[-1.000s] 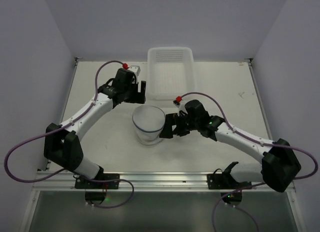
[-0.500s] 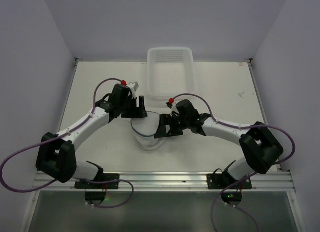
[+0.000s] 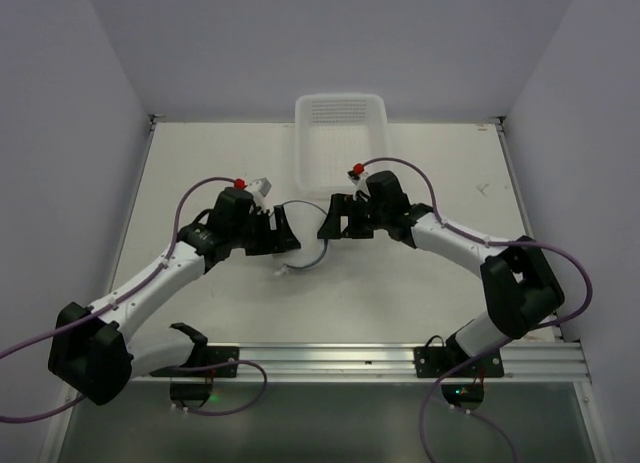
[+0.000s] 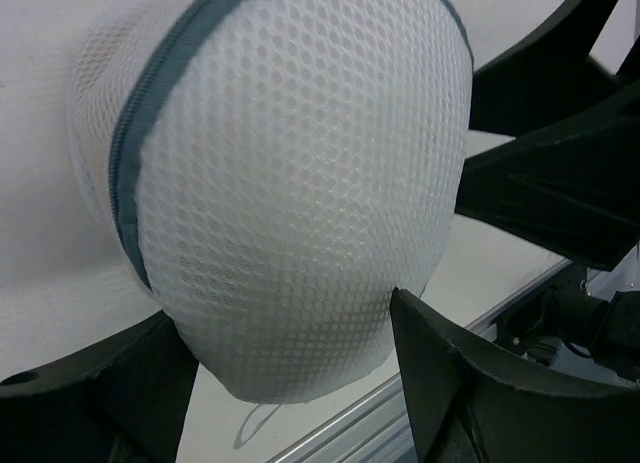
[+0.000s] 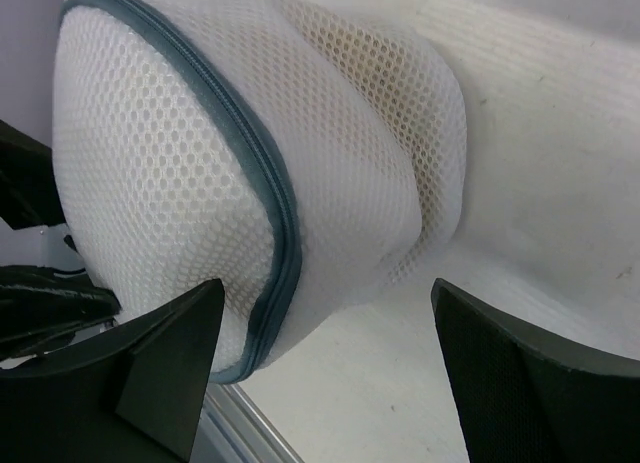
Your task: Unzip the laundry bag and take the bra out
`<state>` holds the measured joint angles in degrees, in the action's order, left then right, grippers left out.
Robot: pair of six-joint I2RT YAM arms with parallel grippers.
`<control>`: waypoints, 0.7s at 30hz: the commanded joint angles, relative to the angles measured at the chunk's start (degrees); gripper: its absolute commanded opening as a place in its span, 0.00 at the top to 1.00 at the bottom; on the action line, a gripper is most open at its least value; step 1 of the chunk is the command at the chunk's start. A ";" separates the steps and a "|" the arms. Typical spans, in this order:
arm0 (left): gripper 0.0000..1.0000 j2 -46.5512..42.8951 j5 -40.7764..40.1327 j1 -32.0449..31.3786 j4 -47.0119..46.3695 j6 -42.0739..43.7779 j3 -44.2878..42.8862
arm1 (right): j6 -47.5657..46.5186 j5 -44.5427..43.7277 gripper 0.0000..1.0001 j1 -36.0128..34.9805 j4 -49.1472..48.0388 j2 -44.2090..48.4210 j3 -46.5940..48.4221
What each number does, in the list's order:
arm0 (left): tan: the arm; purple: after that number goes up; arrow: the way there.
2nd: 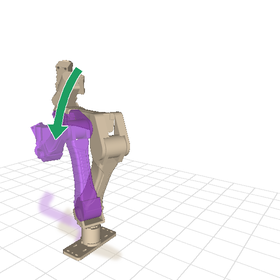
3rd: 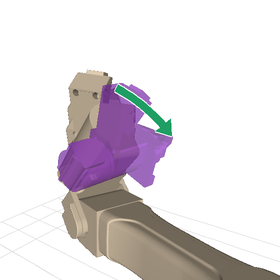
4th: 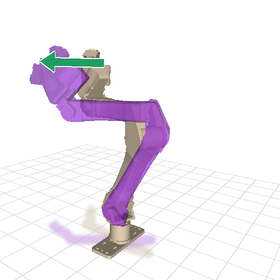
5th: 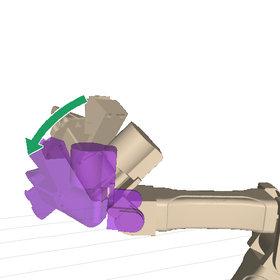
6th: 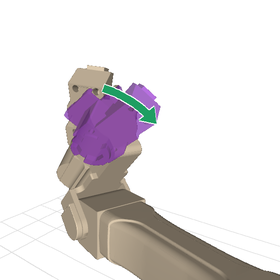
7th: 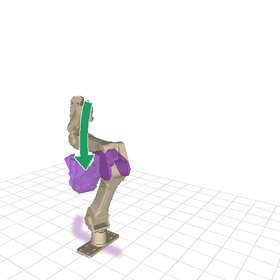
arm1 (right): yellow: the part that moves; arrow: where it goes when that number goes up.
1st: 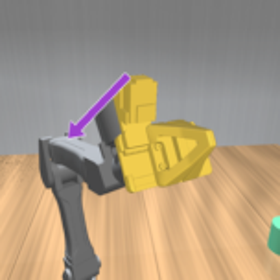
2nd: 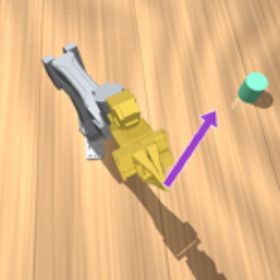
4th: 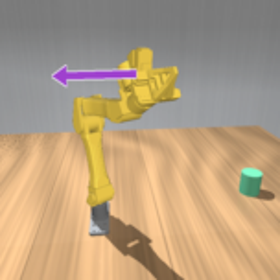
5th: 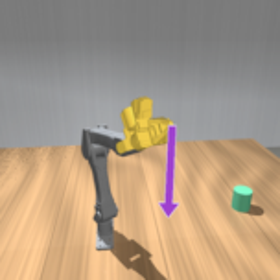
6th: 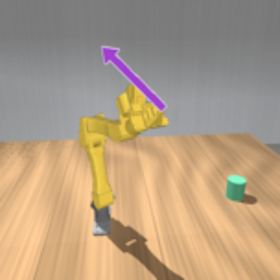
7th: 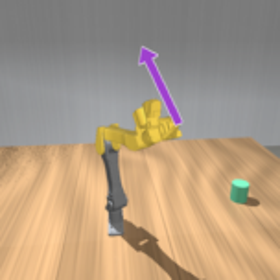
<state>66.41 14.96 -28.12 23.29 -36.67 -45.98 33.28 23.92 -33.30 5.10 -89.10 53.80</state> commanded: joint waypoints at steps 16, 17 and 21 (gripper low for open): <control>0.14 -8.66 -8.46 -1.41 -0.26 -18.51 5.80 | -5.94 -4.59 0.10 0.60 3.42 18.34 -1.33; 0.14 -8.84 -8.37 -1.41 -1.48 -19.23 7.20 | -6.38 -4.67 0.10 0.52 3.51 19.04 -1.59; 0.14 -9.55 -9.07 -1.41 -1.67 -20.55 8.10 | -7.70 -4.94 0.10 -0.62 3.68 22.91 -3.43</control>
<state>57.87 6.98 -29.34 24.36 -53.60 -38.44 27.97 20.23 -32.91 7.99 -68.29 52.14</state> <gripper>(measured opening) 0.858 0.899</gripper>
